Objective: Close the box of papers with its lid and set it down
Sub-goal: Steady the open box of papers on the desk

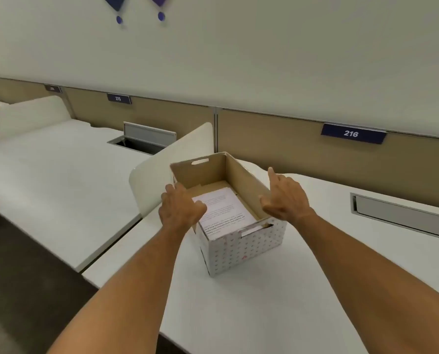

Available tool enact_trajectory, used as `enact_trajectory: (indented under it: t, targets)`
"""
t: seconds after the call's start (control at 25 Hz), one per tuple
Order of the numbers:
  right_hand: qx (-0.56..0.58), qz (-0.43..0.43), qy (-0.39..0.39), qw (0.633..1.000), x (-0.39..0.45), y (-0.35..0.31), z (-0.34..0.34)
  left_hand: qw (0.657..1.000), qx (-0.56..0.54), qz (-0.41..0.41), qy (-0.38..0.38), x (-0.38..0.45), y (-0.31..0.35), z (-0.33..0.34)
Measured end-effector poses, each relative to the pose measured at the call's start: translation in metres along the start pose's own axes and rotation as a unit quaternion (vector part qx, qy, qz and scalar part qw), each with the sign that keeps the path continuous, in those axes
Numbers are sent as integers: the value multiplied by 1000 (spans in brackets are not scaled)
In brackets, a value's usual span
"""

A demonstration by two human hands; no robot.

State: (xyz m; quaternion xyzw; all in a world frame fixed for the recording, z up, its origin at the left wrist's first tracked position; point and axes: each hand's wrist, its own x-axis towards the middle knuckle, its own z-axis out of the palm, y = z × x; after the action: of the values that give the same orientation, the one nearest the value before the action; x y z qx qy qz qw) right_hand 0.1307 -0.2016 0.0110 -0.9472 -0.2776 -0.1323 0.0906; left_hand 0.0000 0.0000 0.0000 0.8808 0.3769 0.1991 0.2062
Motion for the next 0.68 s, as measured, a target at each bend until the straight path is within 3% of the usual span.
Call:
enact_trajectory:
  t: [0.08, 0.24, 0.68]
  targets:
    - [43, 35, -49, 997, 8, -1, 13, 996, -67, -50, -33, 12, -13, 9]
    - [77, 116, -66, 988, 20, 3, 33, 980, -131, -114, -94, 34, -27, 27]
    - [134, 220, -44, 965, 65, 4, 51, 968, -157, -177, -89, 71, -23, 35]
